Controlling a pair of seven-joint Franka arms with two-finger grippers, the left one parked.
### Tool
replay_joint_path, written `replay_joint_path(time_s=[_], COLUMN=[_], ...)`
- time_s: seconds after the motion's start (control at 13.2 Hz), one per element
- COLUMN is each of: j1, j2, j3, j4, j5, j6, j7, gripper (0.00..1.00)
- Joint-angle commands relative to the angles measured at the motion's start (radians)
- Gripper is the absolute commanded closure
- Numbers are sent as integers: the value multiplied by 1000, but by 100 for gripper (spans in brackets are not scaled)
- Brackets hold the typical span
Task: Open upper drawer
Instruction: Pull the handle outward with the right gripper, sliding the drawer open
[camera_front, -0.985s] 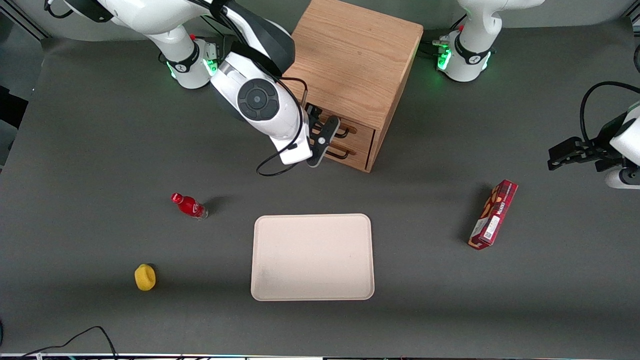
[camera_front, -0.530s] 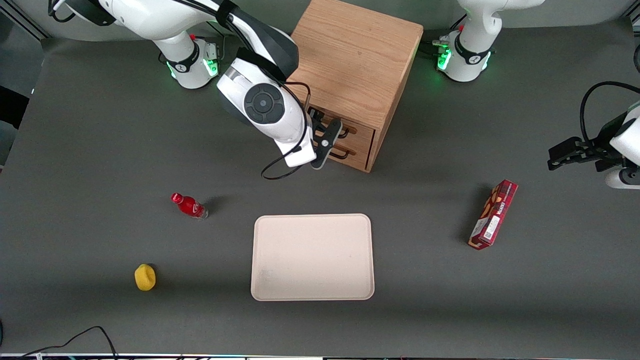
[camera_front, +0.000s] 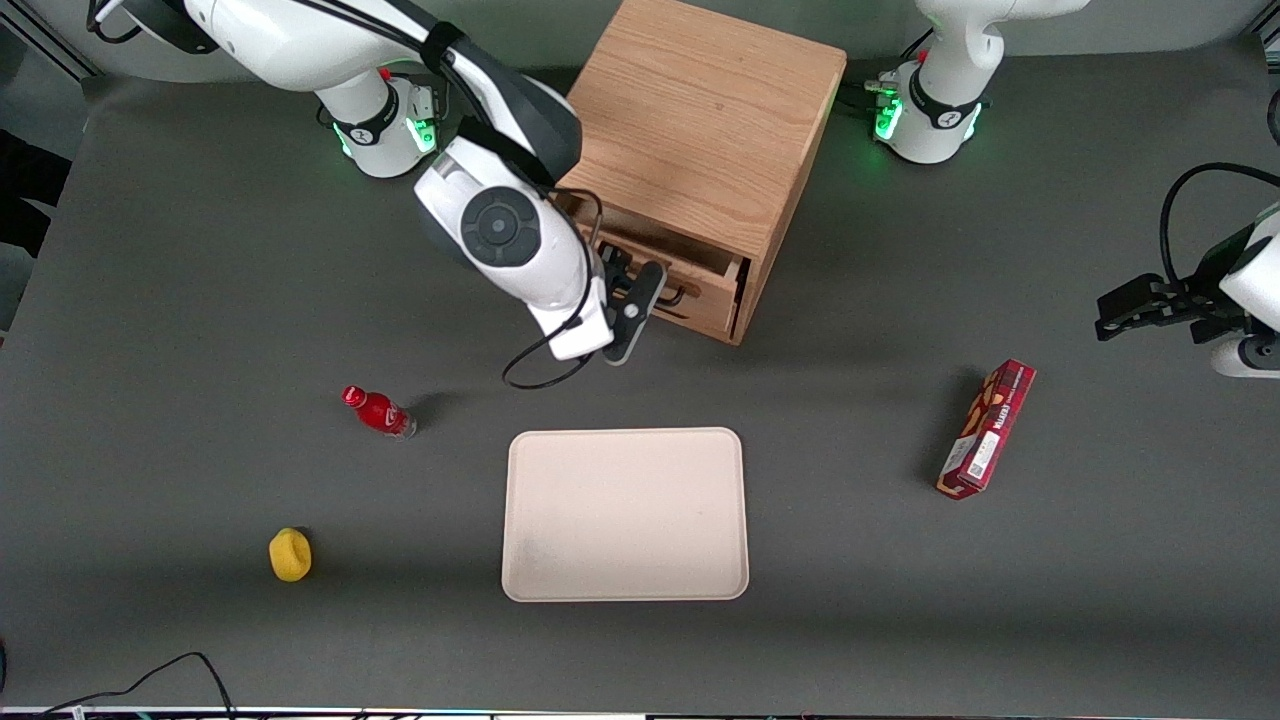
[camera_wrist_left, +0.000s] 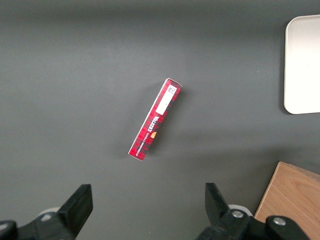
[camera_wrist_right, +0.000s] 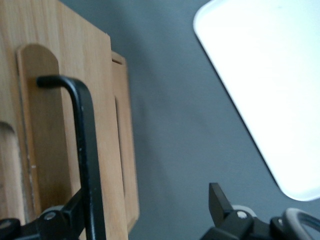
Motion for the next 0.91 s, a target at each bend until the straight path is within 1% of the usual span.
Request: replay_joint_path(time_s=[0.0, 0.38, 0.53, 0.83], j1=[0, -2, -2, -2], j2=[13, 15, 15, 16], j3=[-29, -120, -154, -197], j4=[34, 94, 101, 103], j5=[-22, -10, 12, 19], j6=[8, 15, 45, 111], j7=[-39, -84, -85, -96], gripper=[0, 0, 0, 0])
